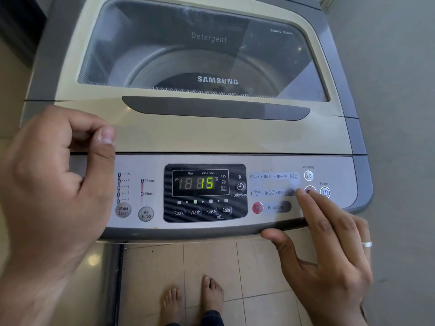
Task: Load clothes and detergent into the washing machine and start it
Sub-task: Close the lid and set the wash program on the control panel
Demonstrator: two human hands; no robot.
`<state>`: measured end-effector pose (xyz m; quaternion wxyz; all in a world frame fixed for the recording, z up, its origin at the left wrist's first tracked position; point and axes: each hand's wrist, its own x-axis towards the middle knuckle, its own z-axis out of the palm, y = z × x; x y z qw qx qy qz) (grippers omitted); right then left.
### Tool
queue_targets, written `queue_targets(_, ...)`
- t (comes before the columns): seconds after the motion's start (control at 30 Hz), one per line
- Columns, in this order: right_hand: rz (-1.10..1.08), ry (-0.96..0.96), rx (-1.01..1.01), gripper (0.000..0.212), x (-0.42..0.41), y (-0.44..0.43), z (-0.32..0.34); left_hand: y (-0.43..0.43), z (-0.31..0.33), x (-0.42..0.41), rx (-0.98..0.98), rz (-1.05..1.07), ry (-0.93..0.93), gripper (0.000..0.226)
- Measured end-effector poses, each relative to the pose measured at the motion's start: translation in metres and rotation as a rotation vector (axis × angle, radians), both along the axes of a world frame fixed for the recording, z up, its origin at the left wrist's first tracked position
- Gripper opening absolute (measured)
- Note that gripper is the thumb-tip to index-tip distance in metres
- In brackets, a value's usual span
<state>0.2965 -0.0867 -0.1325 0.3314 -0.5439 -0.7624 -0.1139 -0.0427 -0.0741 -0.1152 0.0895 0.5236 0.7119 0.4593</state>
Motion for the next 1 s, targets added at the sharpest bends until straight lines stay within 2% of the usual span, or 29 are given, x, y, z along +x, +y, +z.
queue_targets(0.53,0.017,0.013,-0.016,0.066,0.000,0.003,0.004,-0.001,0.005,0.003,-0.004,-0.021,-0.008,0.010)
queue_targets(0.67,0.023,0.024,-0.049,0.065,-0.001,0.004,0.009,-0.004,0.005,0.004,-0.045,0.012,-0.024,0.030)
queue_targets(0.73,0.041,0.042,-0.076,0.059,-0.001,0.004,0.014,-0.003,0.011,0.001,-0.071,-0.015,-0.030,0.020)
queue_targets(0.8,0.052,0.087,-0.119,0.052,-0.004,0.008,0.022,-0.001,0.018,-0.002,-0.137,-0.100,0.043,0.006)
queue_targets(0.87,0.046,0.127,-0.147,0.047,-0.006,0.018,0.034,0.002,0.022,-0.003,-0.144,-0.141,0.030,0.007)
queue_targets(0.93,0.026,0.154,-0.168,0.046,-0.009,0.031,0.044,0.001,0.024,0.001,-0.102,-0.080,-0.075,0.007)
queue_targets(1.0,0.019,0.149,-0.196,0.047,-0.010,0.047,0.053,0.003,0.023,0.004,-0.079,-0.017,-0.070,0.012)
